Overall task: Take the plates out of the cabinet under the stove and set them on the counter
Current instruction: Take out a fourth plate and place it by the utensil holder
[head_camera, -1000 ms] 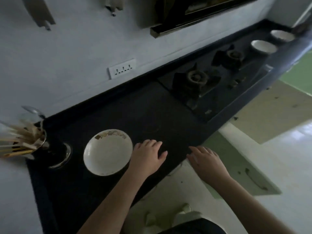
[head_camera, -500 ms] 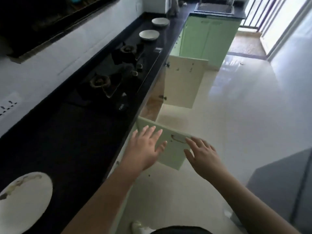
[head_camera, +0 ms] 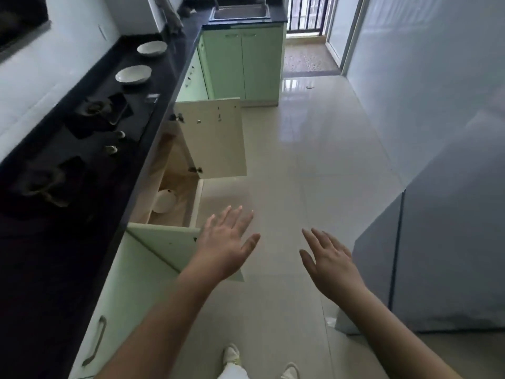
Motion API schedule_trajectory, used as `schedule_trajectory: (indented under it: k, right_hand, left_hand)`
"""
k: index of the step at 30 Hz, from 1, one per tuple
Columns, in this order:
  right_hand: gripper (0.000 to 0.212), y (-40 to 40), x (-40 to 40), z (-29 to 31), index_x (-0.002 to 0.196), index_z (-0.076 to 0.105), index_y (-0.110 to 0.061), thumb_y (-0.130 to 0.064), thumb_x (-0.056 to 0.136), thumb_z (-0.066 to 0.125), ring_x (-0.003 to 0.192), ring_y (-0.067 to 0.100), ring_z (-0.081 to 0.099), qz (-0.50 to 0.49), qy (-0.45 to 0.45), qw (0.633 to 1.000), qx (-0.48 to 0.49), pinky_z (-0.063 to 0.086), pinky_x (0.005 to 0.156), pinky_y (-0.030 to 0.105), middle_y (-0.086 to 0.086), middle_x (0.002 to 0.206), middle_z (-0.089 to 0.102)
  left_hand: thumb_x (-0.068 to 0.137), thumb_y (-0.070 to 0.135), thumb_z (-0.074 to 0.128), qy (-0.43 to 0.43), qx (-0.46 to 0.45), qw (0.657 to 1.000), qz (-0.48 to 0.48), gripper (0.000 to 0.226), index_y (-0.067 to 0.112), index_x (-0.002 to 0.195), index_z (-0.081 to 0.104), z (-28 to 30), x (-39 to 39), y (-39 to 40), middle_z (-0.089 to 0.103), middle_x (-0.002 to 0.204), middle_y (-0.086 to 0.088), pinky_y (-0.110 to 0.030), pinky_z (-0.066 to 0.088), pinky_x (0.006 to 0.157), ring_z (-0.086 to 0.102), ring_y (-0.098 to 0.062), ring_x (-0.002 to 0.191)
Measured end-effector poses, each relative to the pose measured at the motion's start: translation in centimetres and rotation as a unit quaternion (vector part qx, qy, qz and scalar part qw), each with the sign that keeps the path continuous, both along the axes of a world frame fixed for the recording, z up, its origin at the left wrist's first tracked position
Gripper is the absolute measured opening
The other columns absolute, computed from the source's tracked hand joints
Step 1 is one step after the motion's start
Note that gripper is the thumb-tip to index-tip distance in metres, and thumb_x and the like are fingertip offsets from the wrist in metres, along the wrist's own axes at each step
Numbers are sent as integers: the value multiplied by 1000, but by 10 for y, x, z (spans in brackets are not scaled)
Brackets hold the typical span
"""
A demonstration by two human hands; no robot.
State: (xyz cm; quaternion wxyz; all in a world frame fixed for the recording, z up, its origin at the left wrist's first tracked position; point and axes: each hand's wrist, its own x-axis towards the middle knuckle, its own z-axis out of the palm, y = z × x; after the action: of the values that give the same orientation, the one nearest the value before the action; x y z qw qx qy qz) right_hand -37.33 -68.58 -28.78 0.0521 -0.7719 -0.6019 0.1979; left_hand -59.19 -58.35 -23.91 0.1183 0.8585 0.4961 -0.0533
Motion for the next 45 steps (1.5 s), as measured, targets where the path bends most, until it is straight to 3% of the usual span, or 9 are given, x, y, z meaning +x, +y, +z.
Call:
schedule_trajectory:
  k: [6, 24, 34, 45]
  right_hand:
    - [56, 33, 29, -7, 154, 8, -32, -50, 102, 18, 150, 17, 6, -20, -11, 1000, 2, 7, 120, 36, -4, 164, 13]
    - [57, 192, 82, -23, 154, 7, -34, -51, 101, 18, 150, 14, 4, -30, -40, 998, -32, 5, 119, 35, -7, 164, 11]
    - [57, 312, 145, -37, 154, 14, -37, -53, 100, 23, 150, 14, 10, 18, -40, 999, 9, 9, 118, 32, -9, 162, 18]
    - [56, 462, 224, -14, 154, 15, -36, -51, 101, 25, 150, 15, 11, 209, -13, 977, 39, 9, 119, 33, -8, 162, 18]
  left_hand:
    - [96, 66, 17, 41, -31, 996, -75, 69, 38, 156, -2, -25, 23, 18, -2, 166, 9, -40, -3, 120, -6, -14, 151]
    - [99, 61, 17, 2, -54, 994, -95, 64, 36, 156, 4, -61, 83, 206, 3, 166, 8, -38, -1, 121, -5, -12, 151]
    - [103, 49, 22, -9, -61, 998, -2, 58, 35, 156, 4, -66, 125, 290, 1, 166, 9, -36, -2, 121, -7, -10, 151]
    - [101, 53, 19, -29, -37, 983, 180, 58, 38, 156, 6, -54, 178, 365, 7, 166, 11, -36, 2, 120, -3, -10, 151]
